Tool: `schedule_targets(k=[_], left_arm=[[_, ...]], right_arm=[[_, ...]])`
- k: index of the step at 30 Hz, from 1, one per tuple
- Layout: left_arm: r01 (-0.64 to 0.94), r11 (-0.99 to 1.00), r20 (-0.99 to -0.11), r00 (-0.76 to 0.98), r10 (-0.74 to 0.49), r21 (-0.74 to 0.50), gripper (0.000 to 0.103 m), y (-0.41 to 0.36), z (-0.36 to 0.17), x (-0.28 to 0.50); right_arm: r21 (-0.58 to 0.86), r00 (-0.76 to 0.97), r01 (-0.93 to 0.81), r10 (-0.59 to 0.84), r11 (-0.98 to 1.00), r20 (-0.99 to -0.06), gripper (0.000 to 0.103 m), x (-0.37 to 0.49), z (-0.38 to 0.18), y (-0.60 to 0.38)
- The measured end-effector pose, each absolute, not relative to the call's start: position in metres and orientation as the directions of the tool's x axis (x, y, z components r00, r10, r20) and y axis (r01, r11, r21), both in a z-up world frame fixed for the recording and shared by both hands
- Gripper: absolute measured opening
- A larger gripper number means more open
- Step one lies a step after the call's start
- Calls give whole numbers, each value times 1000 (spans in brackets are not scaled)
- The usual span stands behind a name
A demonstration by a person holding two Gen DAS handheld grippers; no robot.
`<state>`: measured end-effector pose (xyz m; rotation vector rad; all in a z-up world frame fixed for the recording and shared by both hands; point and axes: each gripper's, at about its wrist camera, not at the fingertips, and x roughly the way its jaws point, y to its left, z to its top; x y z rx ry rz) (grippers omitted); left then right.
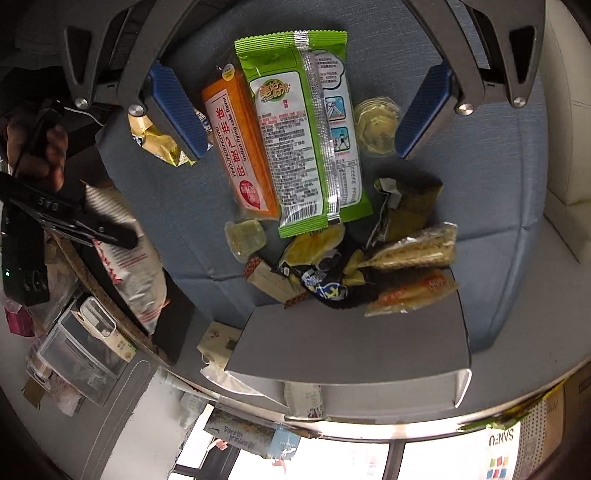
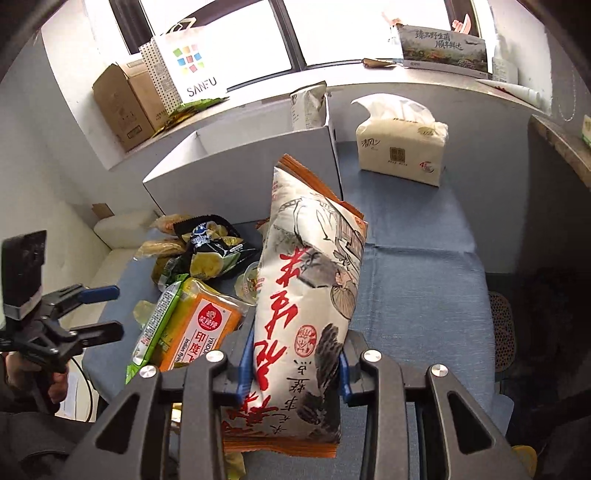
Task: Organize snacks
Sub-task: 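Grasp the white bag with red lettering with the right gripper while the left grasps a green pack, then carry both snacks over the white box and open both grippers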
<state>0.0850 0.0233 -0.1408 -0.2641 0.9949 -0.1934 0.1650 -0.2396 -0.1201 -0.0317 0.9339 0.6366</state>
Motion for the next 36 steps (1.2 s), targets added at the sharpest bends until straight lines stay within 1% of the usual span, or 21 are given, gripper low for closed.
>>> schedule_targets(k=[2,4,7,9,12,13,14,15,16,17,19,23,28,32,36], left_arm=[[57,943,-794,524,-308,-328,103,23,-146,90],[77,947,-794,525,-305,-313,103,21,-149,96],[80,940,-816,476,-328,-331,103,22,-161,114],[66,945,-836,449,-316,-322,103,24,-170,123],[68,938,-837,432,-336,-341,100,27,-178,130],[71,938,-838,430,-336,-339,99,27,-180,132],[70,941,-841,431,-327,-330,87,27,-181,133],[76,936,-839,422,-343,-344,72,29,-183,133],[80,920,-824,420,-380,-383,72,32,-183,134],[79,920,-818,432,-379,-384,67,33,-182,133],[82,933,-815,464,-348,-352,66,34,-175,128],[125,933,-750,564,-346,-337,65,36,-144,102],[136,920,-621,701,-351,-367,65,52,-88,82],[130,904,-507,791,-343,-407,65,73,-46,86],[98,903,-450,841,-300,-418,65,92,-16,110]], right_arm=[[254,443,-518,510,817,-737,38,156,-111,-245],[259,453,-517,517,816,-726,38,149,-104,-250],[256,458,-528,526,810,-717,38,142,-95,-252],[254,459,-540,534,802,-710,38,140,-92,-250],[245,458,-556,539,794,-707,38,138,-91,-248],[247,455,-559,541,792,-707,38,138,-92,-247],[248,453,-560,542,791,-708,38,137,-92,-246],[248,450,-562,543,789,-709,38,137,-93,-245],[250,446,-563,545,788,-710,38,137,-95,-244],[253,443,-566,548,785,-710,38,138,-97,-243],[254,438,-570,550,782,-711,38,137,-99,-240],[260,438,-577,562,774,-702,38,136,-98,-235],[273,457,-585,588,764,-667,38,140,-89,-226],[266,470,-612,613,745,-635,38,150,-73,-209],[263,475,-630,631,730,-614,38,173,-55,-187]])
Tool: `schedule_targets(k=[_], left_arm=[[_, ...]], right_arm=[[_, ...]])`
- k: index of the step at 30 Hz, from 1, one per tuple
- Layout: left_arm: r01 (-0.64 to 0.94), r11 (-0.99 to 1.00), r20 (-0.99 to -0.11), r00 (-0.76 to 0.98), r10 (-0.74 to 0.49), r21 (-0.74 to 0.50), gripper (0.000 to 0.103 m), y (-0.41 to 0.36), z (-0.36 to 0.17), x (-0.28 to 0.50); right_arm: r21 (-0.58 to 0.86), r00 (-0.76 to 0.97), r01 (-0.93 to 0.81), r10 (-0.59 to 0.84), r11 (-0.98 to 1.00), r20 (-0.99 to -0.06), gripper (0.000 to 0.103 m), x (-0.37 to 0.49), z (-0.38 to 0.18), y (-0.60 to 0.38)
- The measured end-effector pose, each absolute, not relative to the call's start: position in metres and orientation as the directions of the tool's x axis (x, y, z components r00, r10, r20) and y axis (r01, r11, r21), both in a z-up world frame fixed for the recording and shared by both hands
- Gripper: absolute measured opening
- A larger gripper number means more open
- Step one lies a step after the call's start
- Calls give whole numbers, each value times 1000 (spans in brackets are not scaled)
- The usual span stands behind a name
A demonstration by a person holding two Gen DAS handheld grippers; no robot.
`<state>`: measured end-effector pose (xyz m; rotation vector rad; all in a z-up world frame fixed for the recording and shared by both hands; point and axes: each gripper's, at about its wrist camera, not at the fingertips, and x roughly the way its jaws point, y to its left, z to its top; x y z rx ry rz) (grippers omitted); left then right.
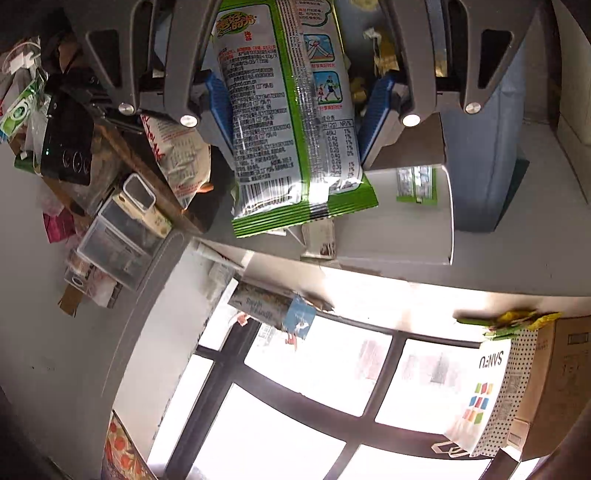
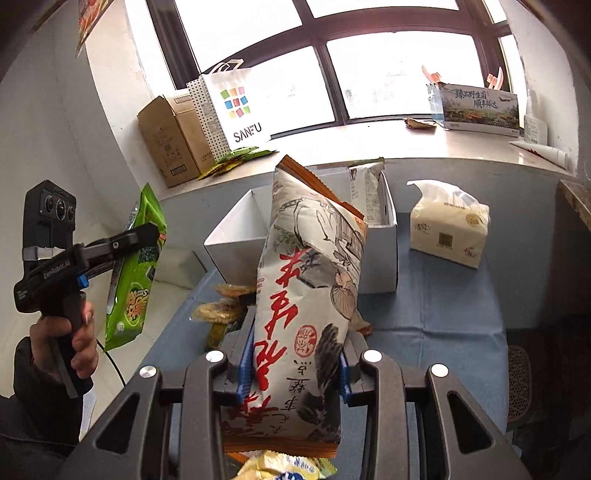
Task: Organize snacks
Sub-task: 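Carry both snacks over the white box and open both grippers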
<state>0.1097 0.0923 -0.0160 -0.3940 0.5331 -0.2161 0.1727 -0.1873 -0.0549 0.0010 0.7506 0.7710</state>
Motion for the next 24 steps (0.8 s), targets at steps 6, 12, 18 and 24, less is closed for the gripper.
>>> schedule_targets(k=[6,12,18,24], left_arm=[[29,899,-455,855,-249,-438,66,120,10,180],[-95,904,-528,835,-155,-416,66,139,0,267],[-166,903,-601,790,-119,-397,66,154,-27,313],[-210,870,-646,749,-150,-445,86,169,-47,324]], right_arm=[[290,476,-629,653,721,-589,38,237,-30,-145],[251,493,-581,580,774,-649,38,326,-31,-89],[251,452,-561,546,789,-706,38,377,-52,-55],[281,444,-531,545,799,-711,61,397,-63,-55]])
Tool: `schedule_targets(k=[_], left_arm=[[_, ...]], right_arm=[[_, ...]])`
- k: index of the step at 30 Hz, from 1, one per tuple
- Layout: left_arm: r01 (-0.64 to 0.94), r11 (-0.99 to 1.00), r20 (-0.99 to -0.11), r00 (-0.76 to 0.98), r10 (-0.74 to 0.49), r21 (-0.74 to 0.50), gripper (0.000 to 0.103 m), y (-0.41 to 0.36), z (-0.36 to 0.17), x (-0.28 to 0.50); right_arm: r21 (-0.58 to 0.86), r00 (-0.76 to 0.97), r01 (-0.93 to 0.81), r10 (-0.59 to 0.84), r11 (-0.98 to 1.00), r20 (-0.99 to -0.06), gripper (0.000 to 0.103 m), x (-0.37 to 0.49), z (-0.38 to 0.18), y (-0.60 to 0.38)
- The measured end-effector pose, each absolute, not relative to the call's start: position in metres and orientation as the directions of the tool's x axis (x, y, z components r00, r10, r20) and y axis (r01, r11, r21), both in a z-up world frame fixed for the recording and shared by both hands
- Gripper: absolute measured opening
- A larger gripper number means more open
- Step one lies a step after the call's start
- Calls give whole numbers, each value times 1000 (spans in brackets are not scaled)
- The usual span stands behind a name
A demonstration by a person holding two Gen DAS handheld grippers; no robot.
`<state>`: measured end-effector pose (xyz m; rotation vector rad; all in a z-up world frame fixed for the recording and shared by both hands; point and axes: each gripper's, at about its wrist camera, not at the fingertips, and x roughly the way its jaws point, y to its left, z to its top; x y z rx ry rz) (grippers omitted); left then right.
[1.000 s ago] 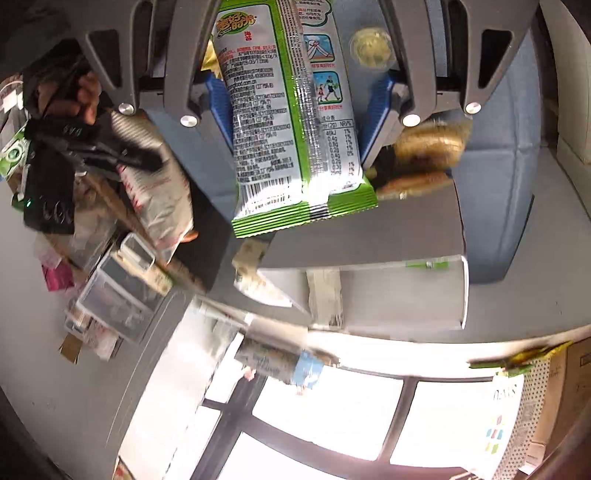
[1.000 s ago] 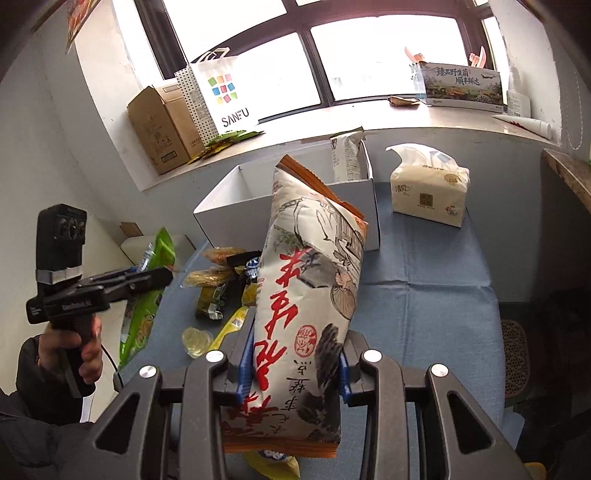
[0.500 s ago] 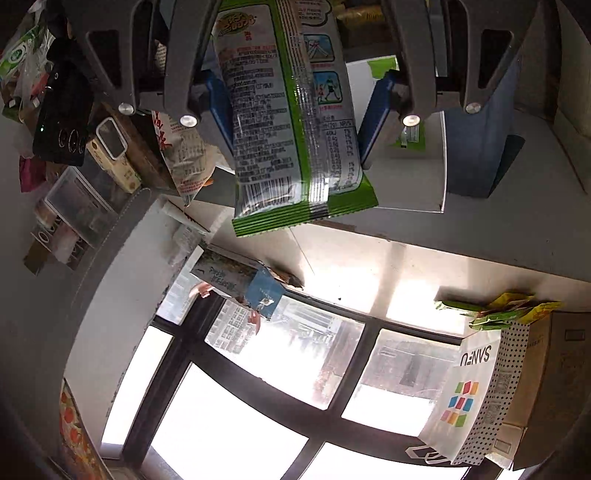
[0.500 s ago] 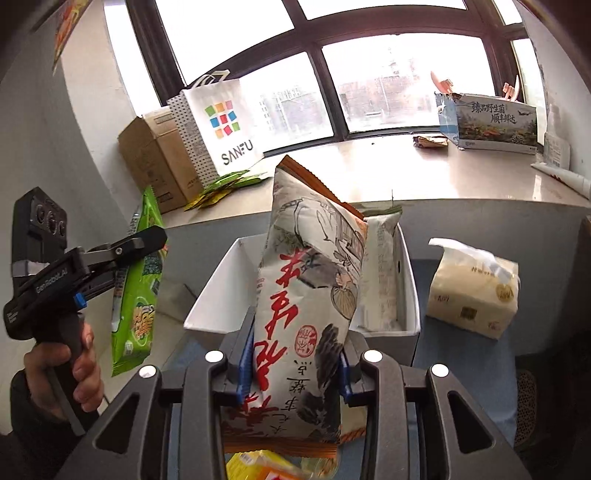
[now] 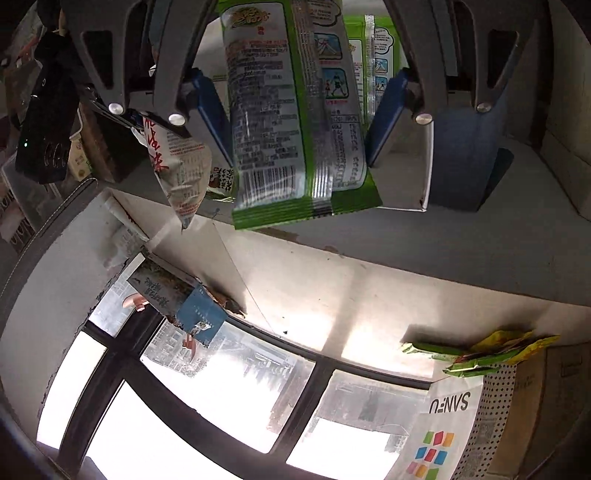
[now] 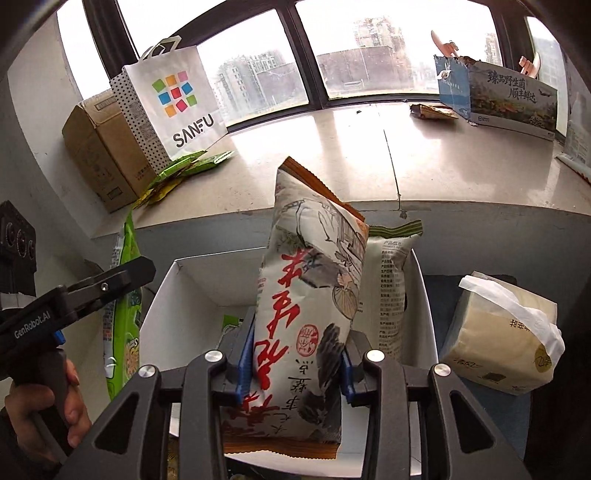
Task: Organize snacks
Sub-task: 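Carry both snacks over the white box and open both grippers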
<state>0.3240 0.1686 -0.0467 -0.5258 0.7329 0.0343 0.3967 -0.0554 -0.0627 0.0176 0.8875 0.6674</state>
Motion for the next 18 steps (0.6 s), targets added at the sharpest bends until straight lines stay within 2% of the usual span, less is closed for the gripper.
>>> schedule_targets(k=[1,2,8,18], left_arm=[[-223,864,-661,734,-157,-452,95,171,-51,325],[-234,861,-672,724,-156,-452,103,172,-54,324],[-245,895,-691,717,-91,-373,103,170,-51,313],[-145,959,-646,762,-47,-242,103,141,-12,268]], right_arm=[[301,436,-525,555,796,-708,79,400,-64,-57],[313,440,-509,555,802,-706,103,402,-65,-59],[345,488,-462,559,817,-671,103,400,-62,-79],[237,498,-567,558,789,-664,103,359,-42,-77]])
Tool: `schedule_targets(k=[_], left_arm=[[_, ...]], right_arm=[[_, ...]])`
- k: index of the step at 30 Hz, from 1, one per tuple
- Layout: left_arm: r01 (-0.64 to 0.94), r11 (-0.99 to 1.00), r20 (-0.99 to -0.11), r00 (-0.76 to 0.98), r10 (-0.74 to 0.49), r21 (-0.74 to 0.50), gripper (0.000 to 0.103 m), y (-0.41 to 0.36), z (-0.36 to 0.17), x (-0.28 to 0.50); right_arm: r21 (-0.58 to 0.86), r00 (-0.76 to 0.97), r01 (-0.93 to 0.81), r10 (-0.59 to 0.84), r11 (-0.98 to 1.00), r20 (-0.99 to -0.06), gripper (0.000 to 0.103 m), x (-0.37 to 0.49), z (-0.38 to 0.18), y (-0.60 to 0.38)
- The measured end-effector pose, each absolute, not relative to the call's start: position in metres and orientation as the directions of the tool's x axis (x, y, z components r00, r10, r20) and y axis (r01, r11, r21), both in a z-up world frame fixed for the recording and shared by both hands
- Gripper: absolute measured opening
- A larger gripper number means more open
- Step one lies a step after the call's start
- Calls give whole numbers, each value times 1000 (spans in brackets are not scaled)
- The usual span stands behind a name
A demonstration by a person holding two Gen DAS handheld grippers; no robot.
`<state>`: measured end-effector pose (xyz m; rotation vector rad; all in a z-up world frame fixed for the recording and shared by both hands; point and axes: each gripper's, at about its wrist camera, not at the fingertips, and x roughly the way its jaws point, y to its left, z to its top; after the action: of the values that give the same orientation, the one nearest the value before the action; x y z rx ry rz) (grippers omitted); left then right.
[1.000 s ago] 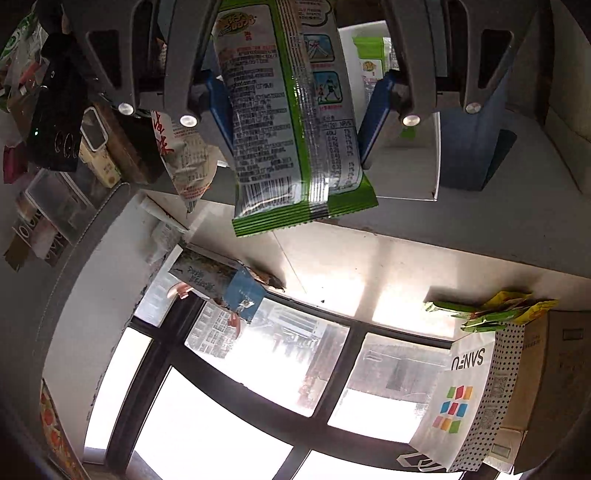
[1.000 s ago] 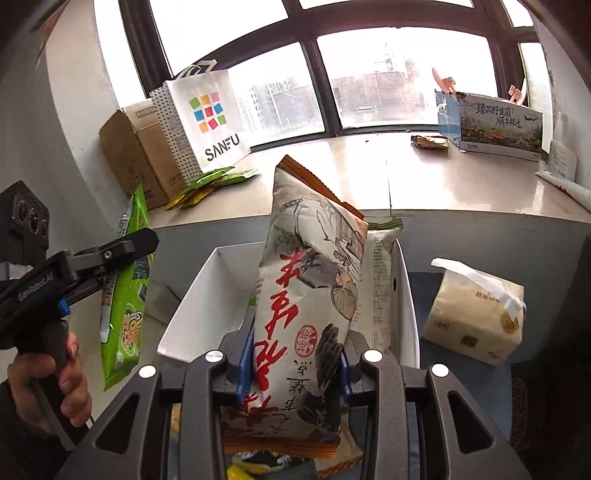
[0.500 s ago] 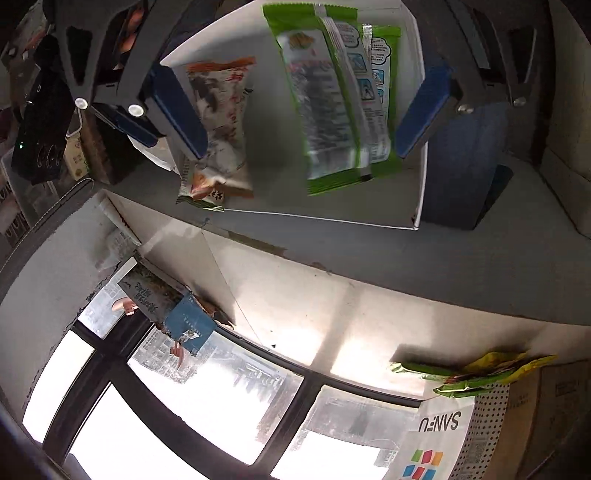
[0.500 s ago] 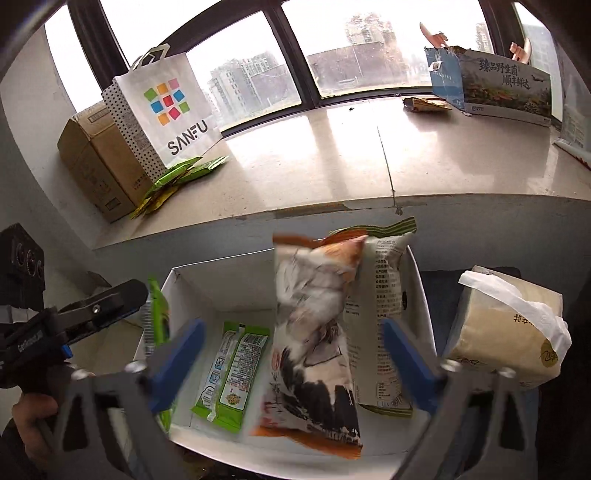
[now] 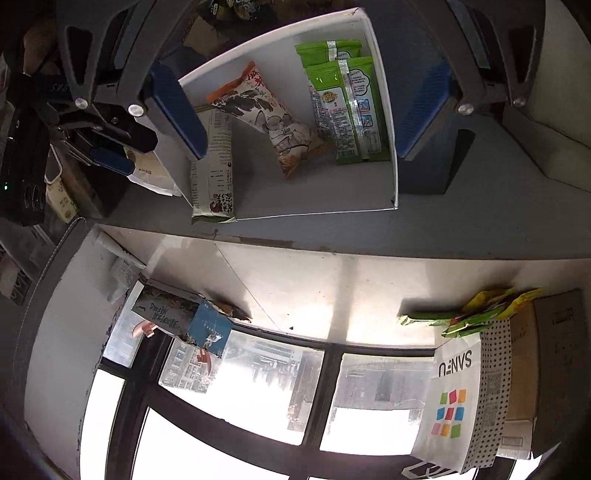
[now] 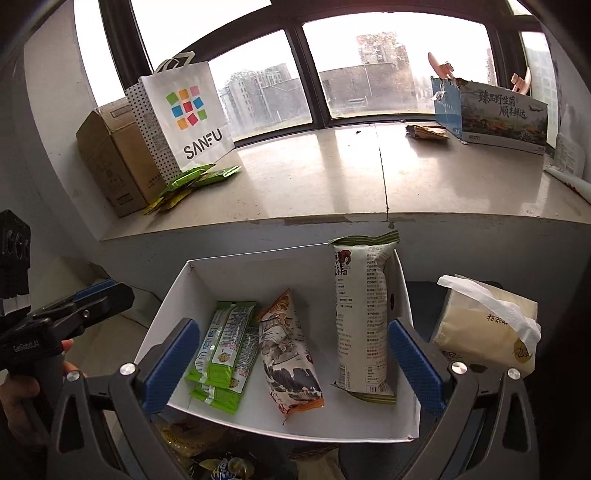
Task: Organize snacks
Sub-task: 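Carry both snacks over the white box and open both grippers, then withdraw both grippers from the box toward the remaining snacks, then grasp the yellow chip bag with the right gripper while the left grasps the orange cake pack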
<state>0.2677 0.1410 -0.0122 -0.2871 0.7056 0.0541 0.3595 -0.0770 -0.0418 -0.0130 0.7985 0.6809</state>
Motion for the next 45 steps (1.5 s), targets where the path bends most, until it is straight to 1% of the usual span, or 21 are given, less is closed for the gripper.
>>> schedule_targets(k=[3,6,8,14,18,20,22,26,29,31,35,37,41,45], left_arm=[[-97,975,-630,775,-51,-199,103,128,-3,238],[-41,987,-595,801,-63,-159,103,111,2,198],[-15,987,-579,812,-80,-158,103,103,2,172],[72,984,-555,818,-151,-162,103,82,-16,97],[62,987,-560,817,-135,-148,103,75,-33,57],[78,983,-565,810,-158,-164,103,73,-41,42],[68,983,-576,803,-155,-170,103,72,-48,31],[62,985,-580,801,-146,-162,103,68,-52,23],[80,980,-575,800,-171,-180,103,65,-51,26],[80,982,-579,798,-167,-172,103,62,-51,28],[93,980,-589,788,-179,-174,103,56,-53,29],[105,979,-594,782,-190,-175,103,53,-55,28],[111,978,-604,772,-197,-177,103,50,-59,28],[122,975,-611,763,-212,-186,103,45,-63,29]], right_arm=[[217,500,-606,579,765,-644,103,333,-32,-83],[202,498,-644,605,738,-622,103,301,-26,-95],[201,490,-666,625,718,-608,103,277,-24,-105],[218,467,-714,684,666,-561,103,205,-28,-146],[217,468,-712,681,668,-563,103,164,-41,-176],[249,452,-698,682,672,-575,103,150,-50,-193],[268,433,-693,683,669,-588,103,139,-59,-207],[190,435,-698,620,690,-652,103,119,-80,-220],[150,378,-729,576,668,-725,103,114,-102,-214],[117,345,-753,540,647,-767,103,110,-117,-206],[144,253,-773,508,618,-823,103,110,-147,-194],[187,213,-774,527,604,-823,103,112,-154,-193],[222,157,-777,523,589,-838,103,112,-160,-189],[240,101,-762,476,602,-874,103,114,-175,-180]])
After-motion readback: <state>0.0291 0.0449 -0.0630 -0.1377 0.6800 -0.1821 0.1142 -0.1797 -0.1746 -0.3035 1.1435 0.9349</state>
